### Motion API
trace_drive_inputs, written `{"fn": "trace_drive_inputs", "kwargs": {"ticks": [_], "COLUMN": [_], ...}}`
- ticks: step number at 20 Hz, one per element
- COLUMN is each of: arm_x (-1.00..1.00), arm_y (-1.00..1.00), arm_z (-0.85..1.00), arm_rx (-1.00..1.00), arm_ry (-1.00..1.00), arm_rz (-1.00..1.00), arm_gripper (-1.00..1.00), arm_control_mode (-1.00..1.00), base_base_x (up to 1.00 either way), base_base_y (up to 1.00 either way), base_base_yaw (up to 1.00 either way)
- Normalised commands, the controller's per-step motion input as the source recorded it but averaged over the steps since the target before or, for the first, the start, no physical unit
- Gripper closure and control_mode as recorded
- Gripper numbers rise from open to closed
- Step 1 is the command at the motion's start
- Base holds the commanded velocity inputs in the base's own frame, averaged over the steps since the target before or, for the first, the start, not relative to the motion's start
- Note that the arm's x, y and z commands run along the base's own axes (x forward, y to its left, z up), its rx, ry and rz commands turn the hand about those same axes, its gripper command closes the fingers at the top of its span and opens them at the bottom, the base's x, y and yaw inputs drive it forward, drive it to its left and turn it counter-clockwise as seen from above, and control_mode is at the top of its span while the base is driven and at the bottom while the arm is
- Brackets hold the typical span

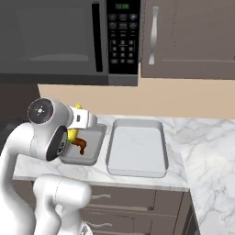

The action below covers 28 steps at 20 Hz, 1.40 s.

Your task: Place one corn and one chicken drumstick in each tupperware on the nearby counter, to pack two identical lunches.

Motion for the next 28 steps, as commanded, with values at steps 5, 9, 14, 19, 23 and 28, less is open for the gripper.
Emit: {"fn": "trace_drive_inputs", "kwargs": {"ticks": [5, 9, 14, 19, 23, 28], "arm_x": [0.23, 0.22, 0.54, 0.59, 0.59, 0.58], "arm_y": [0.03, 0.16, 0.31, 0.29, 0.11, 0.0], "arm_z": [-0.89, -0.94, -0.81, -0.63, -0.48, -0.32], "arm_rx": [-0.04, -0.03, 0.01, 0.05, 0.0, 0.0], "arm_ry": [0.13, 0.03, 0.04, 0.06, 0.05, 0.07], "arm_rz": [0.01, 0.01, 0.02, 0.02, 0.01, 0.0], "arm_gripper": [1.0, 1.0, 1.0, 1.0, 1.0, 1.0], "arm_control_mode": [-1.0, -1.0, -1.0, -1.0, -1.0, -1.0], "base_base_x": [0.0, 0.0, 0.0, 0.0, 0.0, 0.0], "base_base_y": [0.0, 0.0, 0.0, 0.0, 0.0, 0.0], "base_base_yaw": [0.0, 0.0, 0.0, 0.0, 0.0, 0.0]}}
